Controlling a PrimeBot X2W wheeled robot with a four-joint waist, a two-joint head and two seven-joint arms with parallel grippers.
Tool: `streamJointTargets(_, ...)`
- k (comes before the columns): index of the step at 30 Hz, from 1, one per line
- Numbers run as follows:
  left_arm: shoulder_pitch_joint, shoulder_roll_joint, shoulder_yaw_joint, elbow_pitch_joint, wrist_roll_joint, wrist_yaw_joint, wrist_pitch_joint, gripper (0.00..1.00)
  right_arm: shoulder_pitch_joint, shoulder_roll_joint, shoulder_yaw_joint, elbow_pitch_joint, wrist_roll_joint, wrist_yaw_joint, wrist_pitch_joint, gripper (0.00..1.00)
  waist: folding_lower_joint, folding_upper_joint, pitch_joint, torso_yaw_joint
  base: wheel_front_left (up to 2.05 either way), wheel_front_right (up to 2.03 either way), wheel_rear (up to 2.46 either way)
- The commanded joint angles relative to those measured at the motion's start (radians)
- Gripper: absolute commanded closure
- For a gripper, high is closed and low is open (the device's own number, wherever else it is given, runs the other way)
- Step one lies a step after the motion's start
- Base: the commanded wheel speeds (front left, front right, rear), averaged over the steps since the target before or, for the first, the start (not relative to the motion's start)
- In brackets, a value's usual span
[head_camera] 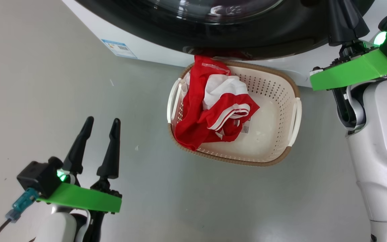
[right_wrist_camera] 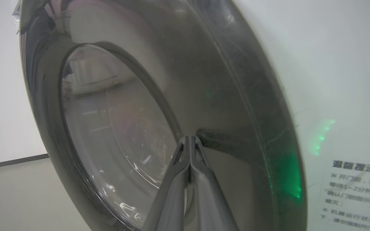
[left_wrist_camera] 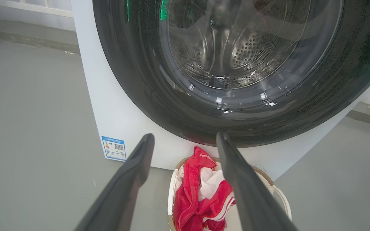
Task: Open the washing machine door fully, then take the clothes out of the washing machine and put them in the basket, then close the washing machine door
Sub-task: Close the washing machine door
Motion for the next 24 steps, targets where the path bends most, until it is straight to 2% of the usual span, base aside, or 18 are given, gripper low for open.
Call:
streamJointTargets(1, -0.008, 0.032, 0.031, -0.016, -0.01, -0.006, -0.012, 0.0, -0.027, 0.004, 0.006, -0.022, -0.002, -0.014, -0.005, 1.0, 0.0, -0.0001, -0.013, -0.006, 0.0, 0.0, 0.0)
streamJointTargets(4, -0.001, 0.039, 0.029, -0.008, -0.004, -0.006, -0.012, 0.0, 0.011, 0.007, 0.027, -0.012, 0.005, -0.014, -0.005, 1.0, 0.0, -0.0001, -0.037, -0.016, 0.0, 0.0, 0.0)
streamJointTargets(5, 0.002, 0.042, 0.029, -0.005, -0.002, -0.006, -0.012, 0.0, 0.027, 0.008, 0.034, -0.009, 0.007, -0.014, -0.005, 0.92, 0.0, -0.0001, -0.047, -0.02, 0.0, 0.0, 0.0)
streamJointTargets(6, 0.006, 0.044, 0.028, -0.001, -0.001, -0.006, -0.012, 0.0, 0.043, 0.009, 0.039, -0.006, 0.01, -0.014, -0.005, 0.74, 0.0, -0.0001, -0.056, -0.024, 0.0, 0.0, 0.0)
streamJointTargets(7, 0.009, 0.048, 0.029, 0.002, 0.001, -0.006, -0.012, 0.0, 0.06, 0.01, 0.043, -0.003, 0.013, -0.014, -0.005, 0.51, 0.0, -0.0001, -0.066, -0.028, 0.0, 0.0, 0.0)
streamJointTargets(8, 0.013, 0.051, 0.028, 0.006, 0.003, -0.006, -0.012, 0.0, 0.078, 0.01, 0.047, -0.002, 0.016, -0.014, -0.005, 0.15, 0.0, -0.0001, -0.075, -0.033, 0.0, 0.0, 0.0)
streamJointTargets(9, 0.017, 0.056, 0.027, 0.009, 0.005, -0.006, -0.012, 0.0, 0.095, 0.011, 0.051, -0.002, 0.019, -0.014, -0.005, 0.0, 0.0, -0.0001, -0.085, -0.038, 0.0, 0.0, 0.0)
streamJointTargets(24, 0.09, 0.109, 0.049, 0.05, 0.035, -0.006, -0.012, 0.0, 0.337, 0.017, 0.106, -0.009, 0.062, -0.014, -0.005, 0.0, 0.0, -0.0001, -0.217, -0.132, 0.0, 0.0, 0.0)
